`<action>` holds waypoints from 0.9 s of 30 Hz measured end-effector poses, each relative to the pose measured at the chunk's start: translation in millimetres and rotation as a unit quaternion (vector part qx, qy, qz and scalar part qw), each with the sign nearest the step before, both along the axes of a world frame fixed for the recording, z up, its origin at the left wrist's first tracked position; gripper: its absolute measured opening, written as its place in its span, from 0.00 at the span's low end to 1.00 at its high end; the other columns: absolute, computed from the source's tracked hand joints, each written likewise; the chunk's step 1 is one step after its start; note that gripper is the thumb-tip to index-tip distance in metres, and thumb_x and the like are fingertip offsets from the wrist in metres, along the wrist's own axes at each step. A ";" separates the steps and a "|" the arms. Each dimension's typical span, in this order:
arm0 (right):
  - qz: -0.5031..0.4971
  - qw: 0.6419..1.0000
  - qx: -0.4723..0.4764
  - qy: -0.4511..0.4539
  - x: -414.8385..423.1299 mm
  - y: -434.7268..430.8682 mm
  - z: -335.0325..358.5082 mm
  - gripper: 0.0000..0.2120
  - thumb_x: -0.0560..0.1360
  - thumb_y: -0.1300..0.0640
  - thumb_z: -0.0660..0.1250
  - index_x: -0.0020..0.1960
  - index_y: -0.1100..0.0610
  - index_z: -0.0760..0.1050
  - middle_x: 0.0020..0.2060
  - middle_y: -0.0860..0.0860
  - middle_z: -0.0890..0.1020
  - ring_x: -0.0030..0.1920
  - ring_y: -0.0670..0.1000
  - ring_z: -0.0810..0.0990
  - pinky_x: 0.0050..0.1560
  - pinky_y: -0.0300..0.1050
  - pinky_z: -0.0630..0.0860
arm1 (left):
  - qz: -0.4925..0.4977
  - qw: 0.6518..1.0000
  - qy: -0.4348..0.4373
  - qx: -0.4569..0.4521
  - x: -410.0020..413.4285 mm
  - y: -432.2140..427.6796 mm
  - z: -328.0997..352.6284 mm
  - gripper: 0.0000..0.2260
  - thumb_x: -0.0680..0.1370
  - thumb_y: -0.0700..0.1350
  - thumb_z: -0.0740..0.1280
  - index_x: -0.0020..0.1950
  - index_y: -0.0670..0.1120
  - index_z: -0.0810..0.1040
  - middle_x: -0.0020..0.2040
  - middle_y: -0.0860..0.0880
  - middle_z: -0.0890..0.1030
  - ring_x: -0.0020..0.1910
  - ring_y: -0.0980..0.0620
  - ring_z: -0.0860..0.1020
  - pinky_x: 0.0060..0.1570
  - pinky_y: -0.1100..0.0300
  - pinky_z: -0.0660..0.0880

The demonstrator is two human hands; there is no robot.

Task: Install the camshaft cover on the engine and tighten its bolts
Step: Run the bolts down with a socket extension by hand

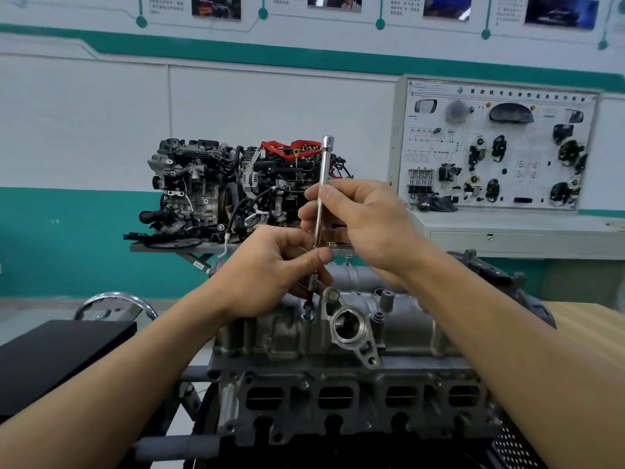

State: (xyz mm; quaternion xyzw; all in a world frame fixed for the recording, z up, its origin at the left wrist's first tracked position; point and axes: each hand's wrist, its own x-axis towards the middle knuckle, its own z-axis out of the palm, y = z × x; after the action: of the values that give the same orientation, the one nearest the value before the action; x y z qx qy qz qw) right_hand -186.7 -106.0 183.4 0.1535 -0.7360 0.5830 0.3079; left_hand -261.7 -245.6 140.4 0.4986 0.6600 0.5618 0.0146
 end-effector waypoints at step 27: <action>-0.048 0.997 0.058 -0.021 0.9 -12.9 5.7 0.11 0.84 0.55 0.59 0.49 0.54 0.78 0.40 0.50 0.86 0.36 0.47 0.81 0.34 0.37 0.78 | -0.028 0.999 -0.024 -0.003 -4.9 -8.1 1.8 0.14 0.81 0.47 0.62 0.53 0.38 0.82 0.46 0.42 0.87 0.45 0.48 0.86 0.41 0.61 0.81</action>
State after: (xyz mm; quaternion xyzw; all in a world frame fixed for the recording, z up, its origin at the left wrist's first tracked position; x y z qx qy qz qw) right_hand -185.8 -118.9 189.2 0.1239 -0.7815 0.5268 0.3104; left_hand -266.5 -253.7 142.2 0.5028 0.6469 0.5714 0.0473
